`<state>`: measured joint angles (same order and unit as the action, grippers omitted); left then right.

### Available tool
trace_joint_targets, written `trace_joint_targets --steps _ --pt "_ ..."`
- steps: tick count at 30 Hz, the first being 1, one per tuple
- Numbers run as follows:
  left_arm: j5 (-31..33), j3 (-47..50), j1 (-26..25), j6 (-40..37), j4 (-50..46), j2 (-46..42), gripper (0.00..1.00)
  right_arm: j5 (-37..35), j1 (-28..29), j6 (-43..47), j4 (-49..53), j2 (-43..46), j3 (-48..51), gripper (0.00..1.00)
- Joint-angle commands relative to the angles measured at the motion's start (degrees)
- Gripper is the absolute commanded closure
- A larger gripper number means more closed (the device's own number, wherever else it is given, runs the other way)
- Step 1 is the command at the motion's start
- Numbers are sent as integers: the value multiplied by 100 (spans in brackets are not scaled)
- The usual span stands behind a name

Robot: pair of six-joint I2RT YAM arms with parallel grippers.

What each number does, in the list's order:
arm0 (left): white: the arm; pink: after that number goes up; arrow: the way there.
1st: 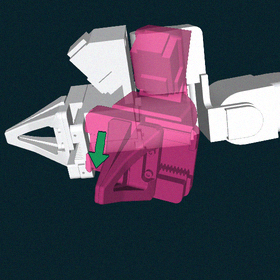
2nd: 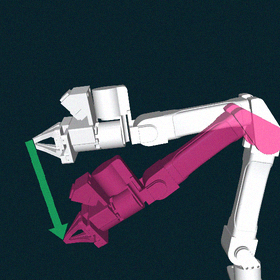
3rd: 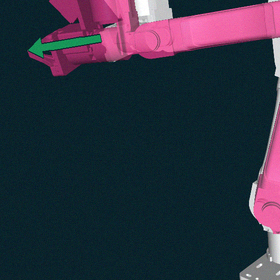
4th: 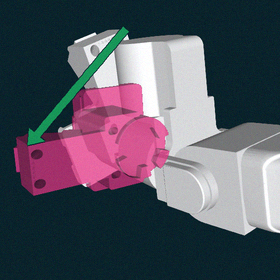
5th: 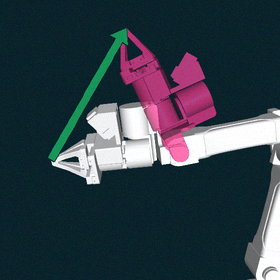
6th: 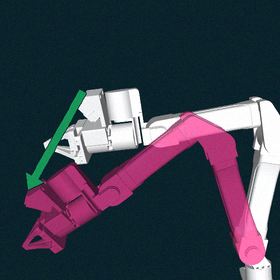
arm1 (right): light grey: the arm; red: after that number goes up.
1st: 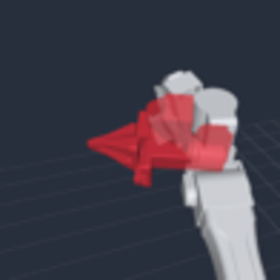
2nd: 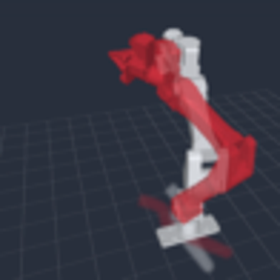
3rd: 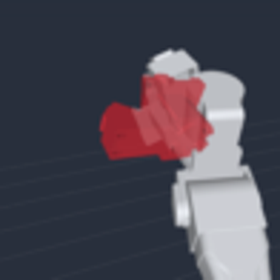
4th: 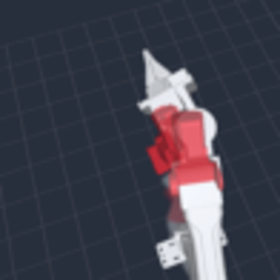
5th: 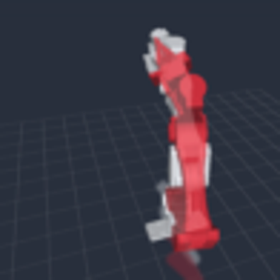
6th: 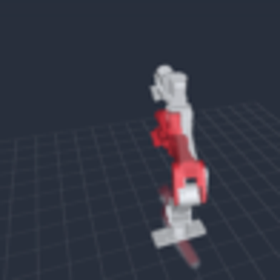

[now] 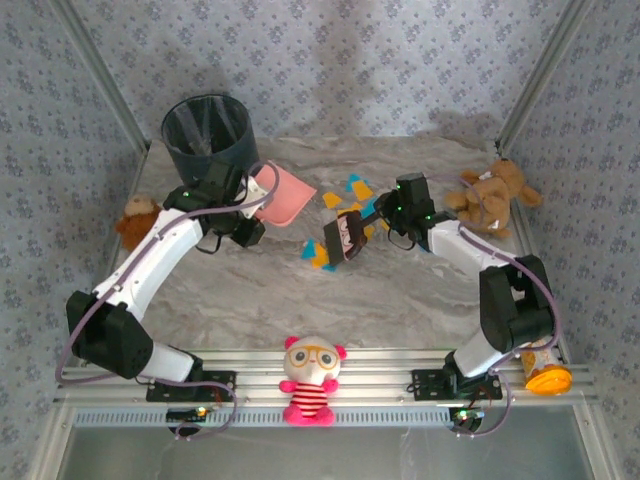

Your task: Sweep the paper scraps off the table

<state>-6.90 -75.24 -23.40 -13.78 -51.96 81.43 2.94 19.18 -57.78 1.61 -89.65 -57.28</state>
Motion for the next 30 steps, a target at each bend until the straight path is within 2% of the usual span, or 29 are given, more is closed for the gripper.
trace_joint_targets --steps 1,7,14,21,30 --pt "-272 155 -41 -743 -412 -145 100 321 100 708 -257 220 -298 100" --pt "-318 448 -7 -1405 -841 -186 100 -69 325 1395 -39 495 -442 100" --pt "-81 811 15 -1963 -1109 -320 100 -1064 618 2125 338 973 -460 100" --pt "157 1084 -14 -2308 -1273 -297 100 -1652 805 2828 638 1202 -502 100" --pt "714 1240 -164 -2449 -1307 110 100 -2415 1246 3825 392 1362 -314 100"
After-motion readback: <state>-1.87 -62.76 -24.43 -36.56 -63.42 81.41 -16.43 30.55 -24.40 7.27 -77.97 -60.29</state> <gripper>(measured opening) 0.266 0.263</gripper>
